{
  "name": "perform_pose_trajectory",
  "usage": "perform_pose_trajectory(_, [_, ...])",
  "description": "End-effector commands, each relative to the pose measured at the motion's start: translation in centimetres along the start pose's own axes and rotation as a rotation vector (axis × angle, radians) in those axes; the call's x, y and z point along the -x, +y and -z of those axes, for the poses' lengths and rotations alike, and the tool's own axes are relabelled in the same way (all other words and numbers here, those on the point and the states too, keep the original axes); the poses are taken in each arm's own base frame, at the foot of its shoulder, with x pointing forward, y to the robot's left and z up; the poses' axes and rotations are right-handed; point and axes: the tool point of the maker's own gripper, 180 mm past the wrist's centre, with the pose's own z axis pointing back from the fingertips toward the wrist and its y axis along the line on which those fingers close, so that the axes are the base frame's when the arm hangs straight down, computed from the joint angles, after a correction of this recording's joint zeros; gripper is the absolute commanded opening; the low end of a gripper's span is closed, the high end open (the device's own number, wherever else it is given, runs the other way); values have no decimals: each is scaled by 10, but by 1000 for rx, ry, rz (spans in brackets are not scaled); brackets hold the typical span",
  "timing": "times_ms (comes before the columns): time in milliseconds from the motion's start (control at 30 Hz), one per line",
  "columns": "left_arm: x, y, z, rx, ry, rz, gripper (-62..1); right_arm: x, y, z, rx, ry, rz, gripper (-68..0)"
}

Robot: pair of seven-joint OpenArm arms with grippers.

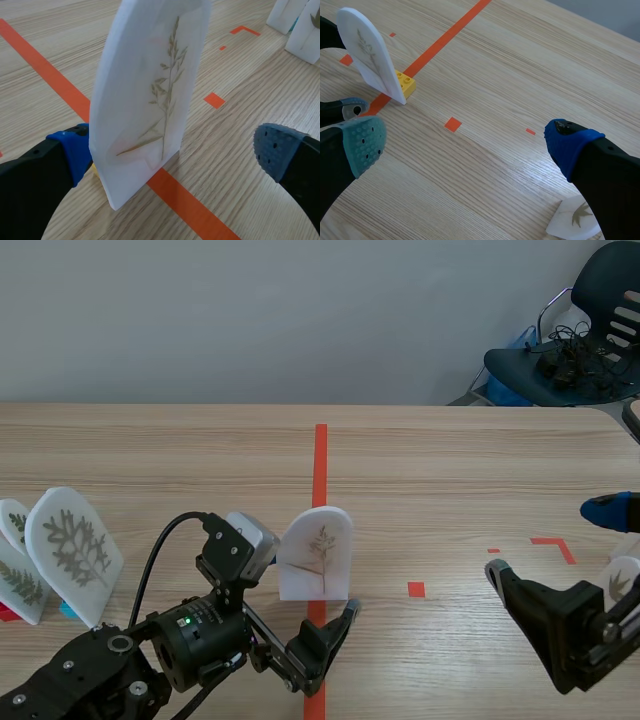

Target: Do the leaf sorting experiment

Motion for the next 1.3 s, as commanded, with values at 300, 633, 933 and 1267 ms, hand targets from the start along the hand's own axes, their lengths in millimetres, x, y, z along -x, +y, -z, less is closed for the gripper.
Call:
perform_pose_trajectory(300, [-21,1,4,0,-77,1,-336,-12,-4,1,11,-37,-10,4])
perform_pose_trajectory(633, [-22,1,5,-1,-80,-6,-454,-11,-4,1,11,-34,-10,4])
perform_pose_trajectory(933, [-22,0,5,0,-82,-6,-554,-11,-4,1,11,-34,-10,4])
perform_pose_trajectory(1267, [-63,-18,-4,70,-179,15,-554,-11,-4,1,11,-34,-10,4])
